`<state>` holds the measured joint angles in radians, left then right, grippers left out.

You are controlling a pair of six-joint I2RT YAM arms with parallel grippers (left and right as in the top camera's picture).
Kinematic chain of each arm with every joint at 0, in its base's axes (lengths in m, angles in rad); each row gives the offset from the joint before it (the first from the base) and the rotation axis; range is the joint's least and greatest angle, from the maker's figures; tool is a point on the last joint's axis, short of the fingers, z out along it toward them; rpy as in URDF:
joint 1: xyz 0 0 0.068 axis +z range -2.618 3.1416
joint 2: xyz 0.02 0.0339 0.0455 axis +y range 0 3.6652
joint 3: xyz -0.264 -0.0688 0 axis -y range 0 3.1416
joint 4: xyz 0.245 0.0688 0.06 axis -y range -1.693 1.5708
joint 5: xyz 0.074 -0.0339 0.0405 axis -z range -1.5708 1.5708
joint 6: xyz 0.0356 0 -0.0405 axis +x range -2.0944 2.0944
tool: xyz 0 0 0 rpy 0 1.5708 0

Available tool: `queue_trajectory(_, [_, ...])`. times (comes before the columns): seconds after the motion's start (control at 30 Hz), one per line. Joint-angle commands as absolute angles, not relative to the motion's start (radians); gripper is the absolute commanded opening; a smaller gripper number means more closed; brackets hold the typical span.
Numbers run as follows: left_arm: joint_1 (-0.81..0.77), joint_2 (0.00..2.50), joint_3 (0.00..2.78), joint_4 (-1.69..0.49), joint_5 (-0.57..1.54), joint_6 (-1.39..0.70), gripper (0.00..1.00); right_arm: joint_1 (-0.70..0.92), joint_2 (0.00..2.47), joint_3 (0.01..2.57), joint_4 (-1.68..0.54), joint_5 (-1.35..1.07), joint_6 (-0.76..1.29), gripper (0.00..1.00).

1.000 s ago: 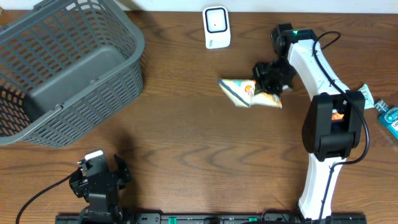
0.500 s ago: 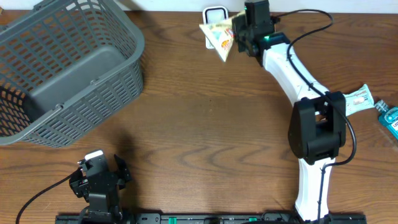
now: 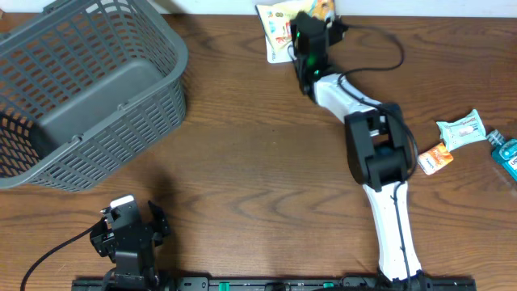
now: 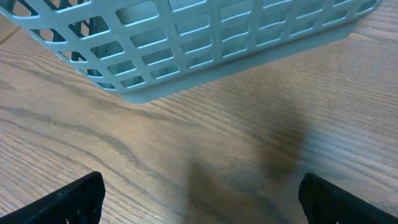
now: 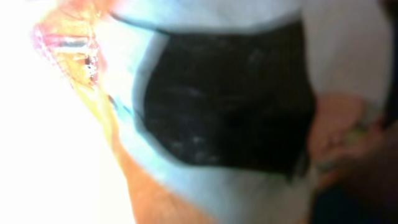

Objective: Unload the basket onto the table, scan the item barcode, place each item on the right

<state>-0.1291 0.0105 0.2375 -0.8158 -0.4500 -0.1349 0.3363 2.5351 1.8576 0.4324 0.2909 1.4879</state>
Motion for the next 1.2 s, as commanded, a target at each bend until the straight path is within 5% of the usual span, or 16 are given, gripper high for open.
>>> queue_trajectory(0.0, [-0.131,0.004,0.218,-0.859,-0.456,-0.144,1.00,0.342,2.562,1.865,0.466,0.304,1.343,0.01])
queue_trajectory(0.5, [-0.131,0.004,0.218,-0.859,-0.456,-0.144,1.00,0.379,2.562,2.002,0.530,0.324,1.007,0.02])
queue_trajectory(0.83, [-0.131,0.004,0.218,-0.859,-0.456,-0.144,1.00,0.343,2.563,2.076,0.298,0.319,0.999,0.01])
queue_trajectory(1.17, [-0.131,0.004,0.218,-0.859,-0.456,-0.144,1.00,0.338,2.553,2.076,0.344,0.221,0.896,0.01])
